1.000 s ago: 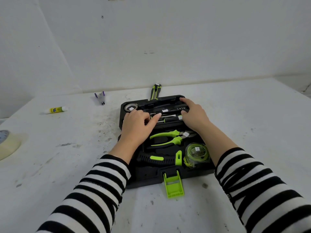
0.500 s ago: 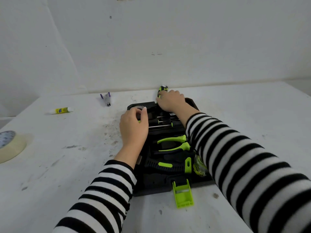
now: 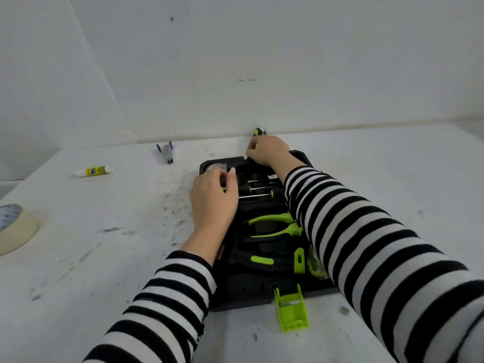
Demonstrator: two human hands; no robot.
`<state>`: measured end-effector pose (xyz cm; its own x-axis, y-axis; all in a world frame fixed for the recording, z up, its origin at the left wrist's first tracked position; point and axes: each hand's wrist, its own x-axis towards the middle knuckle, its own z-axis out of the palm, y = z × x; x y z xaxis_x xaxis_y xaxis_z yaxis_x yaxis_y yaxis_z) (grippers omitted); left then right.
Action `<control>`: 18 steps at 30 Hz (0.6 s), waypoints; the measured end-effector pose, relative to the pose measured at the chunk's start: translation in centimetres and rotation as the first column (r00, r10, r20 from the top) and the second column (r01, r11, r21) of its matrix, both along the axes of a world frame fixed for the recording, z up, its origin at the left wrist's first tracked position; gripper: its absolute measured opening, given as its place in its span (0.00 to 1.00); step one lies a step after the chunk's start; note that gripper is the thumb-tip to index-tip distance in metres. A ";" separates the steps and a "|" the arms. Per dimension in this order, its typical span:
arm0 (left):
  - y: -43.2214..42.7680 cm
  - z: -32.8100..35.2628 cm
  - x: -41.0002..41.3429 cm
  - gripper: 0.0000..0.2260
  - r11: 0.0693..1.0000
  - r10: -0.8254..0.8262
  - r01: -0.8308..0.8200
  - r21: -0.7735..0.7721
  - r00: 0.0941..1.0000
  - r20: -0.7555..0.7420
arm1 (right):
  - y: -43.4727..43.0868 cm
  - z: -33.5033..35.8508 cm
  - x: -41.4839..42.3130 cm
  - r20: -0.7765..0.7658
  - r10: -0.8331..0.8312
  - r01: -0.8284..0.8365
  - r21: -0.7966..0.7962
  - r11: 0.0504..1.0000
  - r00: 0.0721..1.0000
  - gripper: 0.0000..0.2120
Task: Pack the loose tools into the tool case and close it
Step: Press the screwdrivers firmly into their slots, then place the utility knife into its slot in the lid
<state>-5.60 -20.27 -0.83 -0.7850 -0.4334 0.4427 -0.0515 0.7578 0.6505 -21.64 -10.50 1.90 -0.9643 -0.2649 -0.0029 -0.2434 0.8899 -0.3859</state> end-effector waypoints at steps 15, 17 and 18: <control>0.3 0.4 0.3 0.17 0.999 0.006 -0.005 0.038 1.000 -0.024 | 4.6 2.2 4.7 0.034 -0.070 0.062 -0.895 0.443 0.997 0.37; 0.5 0.8 0.6 0.18 0.989 0.020 -0.013 0.144 0.999 -0.043 | 5.5 2.5 6.2 0.084 -0.021 0.085 -0.905 0.417 0.996 0.32; 0.7 1.1 0.9 0.19 0.978 0.027 -0.015 0.210 0.998 -0.055 | 5.9 2.7 7.1 0.116 0.018 0.099 -0.914 0.394 0.993 0.28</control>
